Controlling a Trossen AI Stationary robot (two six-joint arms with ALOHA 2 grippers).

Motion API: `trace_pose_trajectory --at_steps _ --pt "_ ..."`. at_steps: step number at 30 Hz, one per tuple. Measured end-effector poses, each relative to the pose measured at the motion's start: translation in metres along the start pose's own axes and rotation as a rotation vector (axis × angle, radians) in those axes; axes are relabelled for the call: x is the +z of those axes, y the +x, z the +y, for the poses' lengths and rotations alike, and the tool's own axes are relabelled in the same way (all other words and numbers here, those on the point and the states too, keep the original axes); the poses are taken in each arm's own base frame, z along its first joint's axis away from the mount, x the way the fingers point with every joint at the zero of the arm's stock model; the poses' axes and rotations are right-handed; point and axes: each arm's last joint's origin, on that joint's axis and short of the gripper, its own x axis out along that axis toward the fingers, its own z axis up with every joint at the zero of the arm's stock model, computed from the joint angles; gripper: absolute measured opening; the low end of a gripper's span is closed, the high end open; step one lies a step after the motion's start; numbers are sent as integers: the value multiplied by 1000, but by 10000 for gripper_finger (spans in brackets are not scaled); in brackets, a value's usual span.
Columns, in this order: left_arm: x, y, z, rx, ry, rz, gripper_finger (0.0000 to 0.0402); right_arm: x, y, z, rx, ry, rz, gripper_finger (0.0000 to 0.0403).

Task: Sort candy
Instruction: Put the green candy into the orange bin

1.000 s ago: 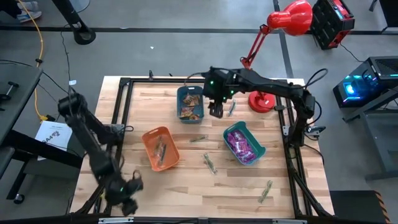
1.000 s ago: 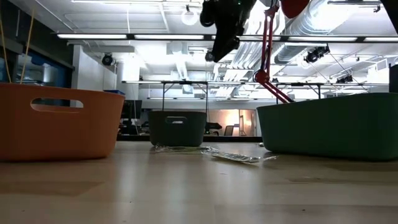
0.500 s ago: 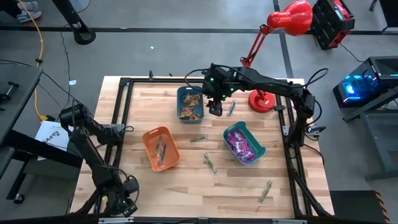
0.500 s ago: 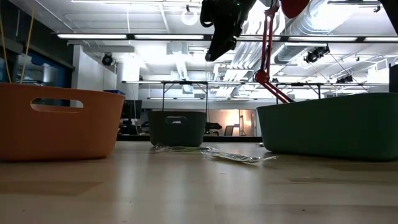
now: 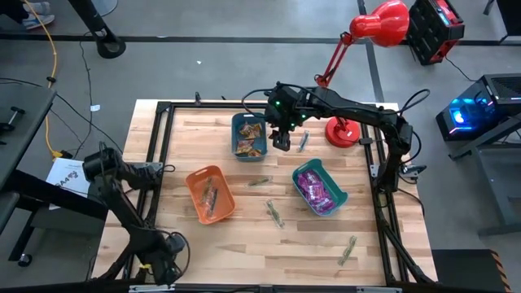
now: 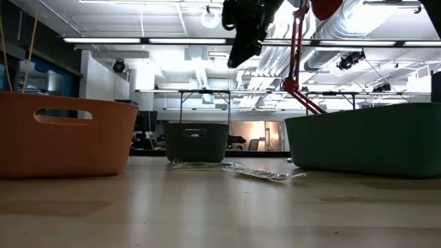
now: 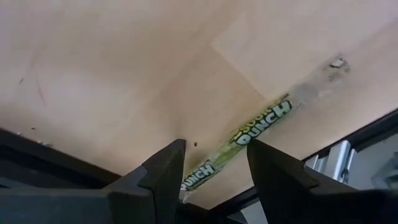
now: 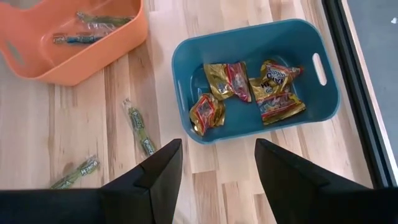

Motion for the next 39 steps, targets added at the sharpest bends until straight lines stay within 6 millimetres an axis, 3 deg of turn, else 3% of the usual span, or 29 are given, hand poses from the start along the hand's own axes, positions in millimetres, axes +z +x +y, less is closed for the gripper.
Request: trace_pose_trajectory --at_steps 5,7,10,12,15,18,23,27,31,39 --pt "9 1 -4 46 4 9 159 1 0 0 -3 8 -14 195" --pt "15 -2 -2 59 6 3 126 1 0 0 -3 8 -13 195" --pt "25 -13 1 60 21 -60 40 1 0 0 -4 10 -11 195" --pt "31 -25 1 20 18 -136 17 0 0 0 -3 14 -3 195" --pt "39 -48 8 -33 -9 -285 19 -2 0 0 0 14 22 195" --pt "38 -85 15 -172 -16 -385 6 -3 0 0 2 14 34 195" --pt "36 -146 40 -419 -25 -614 3 -3 0 0 2 14 34 195" --pt "45 -178 64 -485 -50 -860 2 -3 0 0 2 15 34 195" --pt "73 -194 74 -357 3 -1026 6 -3 0 0 2 18 36 195" --pt "135 -194 68 -248 60 -939 79 -7 -11 2 1 21 40 195"
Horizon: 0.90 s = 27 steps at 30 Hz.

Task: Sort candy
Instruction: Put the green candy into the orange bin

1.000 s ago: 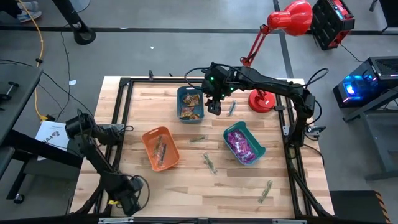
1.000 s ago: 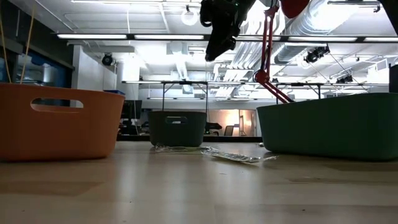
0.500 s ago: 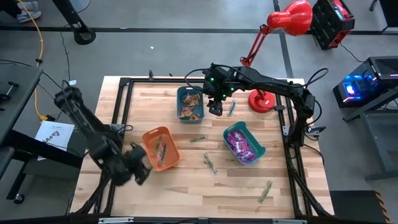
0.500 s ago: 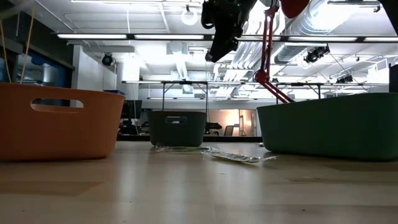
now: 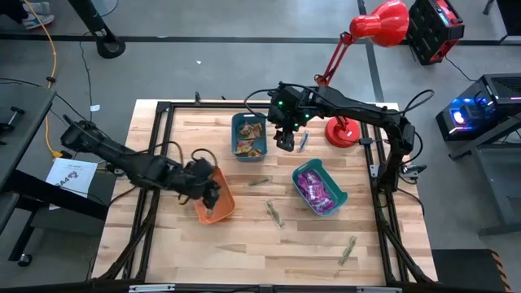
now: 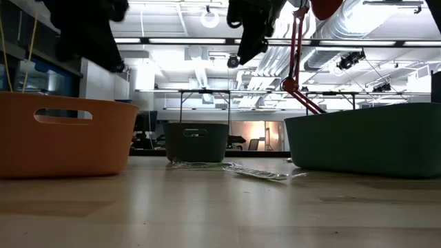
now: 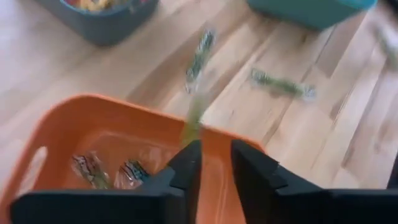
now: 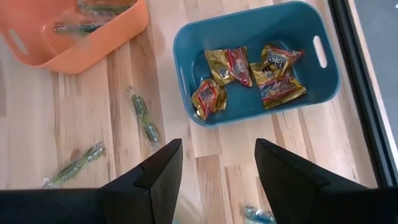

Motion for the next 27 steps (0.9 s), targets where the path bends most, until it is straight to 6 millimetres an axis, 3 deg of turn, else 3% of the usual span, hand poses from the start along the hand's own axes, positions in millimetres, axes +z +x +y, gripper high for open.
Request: trace_pose_trajectory --at_steps 5,11,14,19,23,27 --pt "0 19 2 21 -11 121 141 -3 -5 6 15 39 21 195" --pt "1 8 2 -44 -51 153 190 -7 3 17 41 12 44 195" --pt "6 -5 6 -59 -83 71 199 -15 26 22 125 7 53 195" --pt "18 -34 19 -61 -152 -164 202 -36 83 38 177 16 -1 195" --pt "25 -51 29 -38 -203 -335 202 -48 114 67 199 -65 -92 195" --pt "30 -58 32 -40 -253 -423 202 -61 141 97 104 -263 -115 195"
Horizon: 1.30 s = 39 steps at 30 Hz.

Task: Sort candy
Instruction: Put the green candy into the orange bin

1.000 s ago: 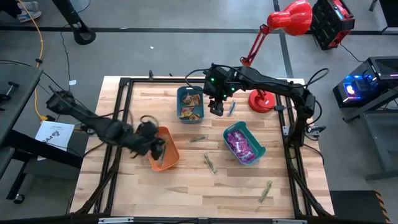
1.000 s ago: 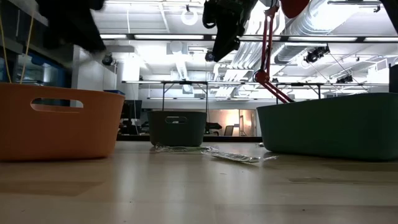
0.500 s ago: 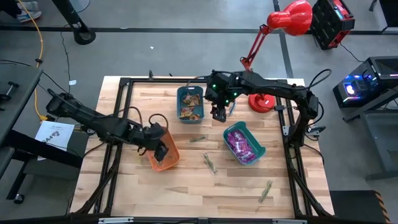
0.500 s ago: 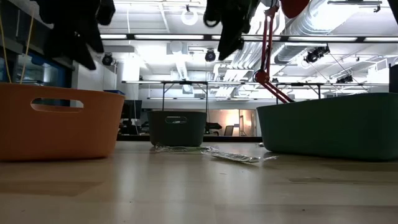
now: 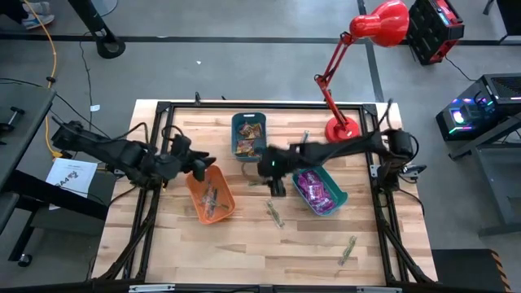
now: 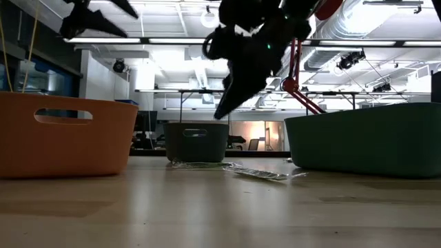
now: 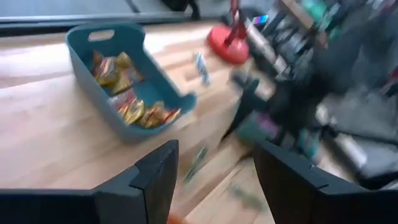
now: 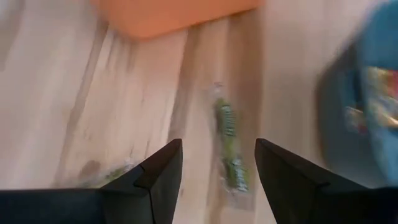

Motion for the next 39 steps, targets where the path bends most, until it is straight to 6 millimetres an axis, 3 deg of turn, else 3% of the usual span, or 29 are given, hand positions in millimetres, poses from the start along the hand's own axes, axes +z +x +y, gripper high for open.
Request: trace_pose_trajectory --at_steps 4,13,16,19,23,25,30,36,39 --pt "9 0 -6 -55 -47 -64 202 -7 28 14 -26 -69 39 195" --pt "16 -1 -14 -125 -72 -117 202 -26 74 12 -121 -31 107 181" --pt "19 -2 -19 -171 -82 -145 202 -31 79 12 -109 22 145 127" --pt "28 -8 -26 -249 -69 -212 202 -32 79 16 -80 60 155 34" --pt "46 -22 -34 -355 -58 -364 202 -25 66 16 -51 109 150 16" --pt "57 -31 -36 -392 -44 -457 202 -14 56 15 -53 99 126 7" --pt "80 -56 -34 -457 39 -673 202 49 17 11 -9 3 -134 5" --pt "92 -71 -29 -402 114 -816 202 104 15 8 98 3 -356 3" --pt "94 -72 -28 -381 116 -831 202 121 31 7 200 64 -393 3"
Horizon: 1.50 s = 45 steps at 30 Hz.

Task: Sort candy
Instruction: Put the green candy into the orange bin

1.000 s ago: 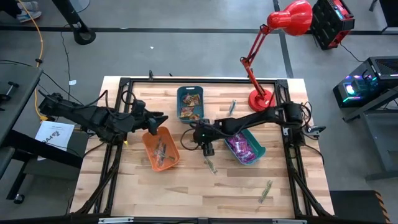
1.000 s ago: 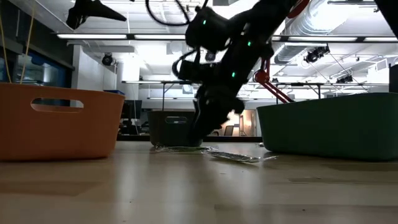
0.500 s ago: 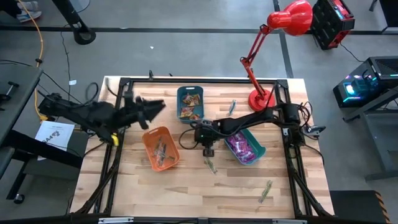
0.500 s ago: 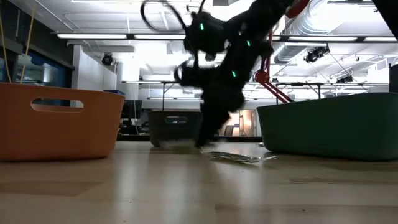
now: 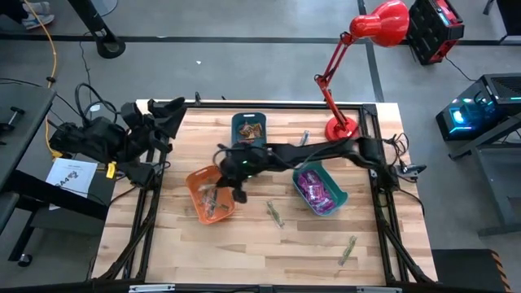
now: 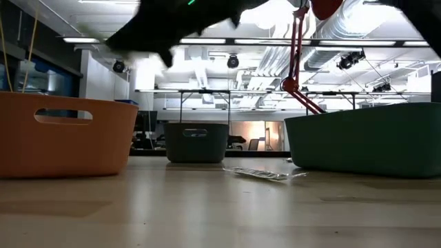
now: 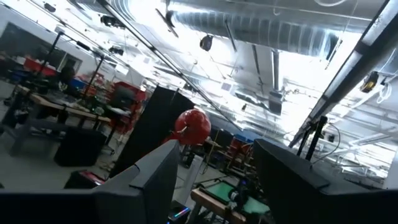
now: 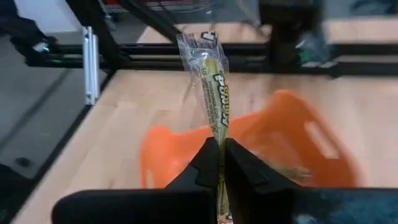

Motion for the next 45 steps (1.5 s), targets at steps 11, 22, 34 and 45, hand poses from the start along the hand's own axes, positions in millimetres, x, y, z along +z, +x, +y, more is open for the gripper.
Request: trace_pose_trajectory --at_steps 11,22,34,45 --pt "-1 0 0 -1 -21 3 202 2 38 -13 -18 162 146 112" --pt "0 -1 1 2 2 2 202 -12 -16 -9 -58 27 650 223" --pt "2 -2 2 20 -10 0 202 -78 -31 15 -284 387 950 211" --pt "3 -2 3 21 -54 -2 202 -114 2 68 -353 590 844 211"
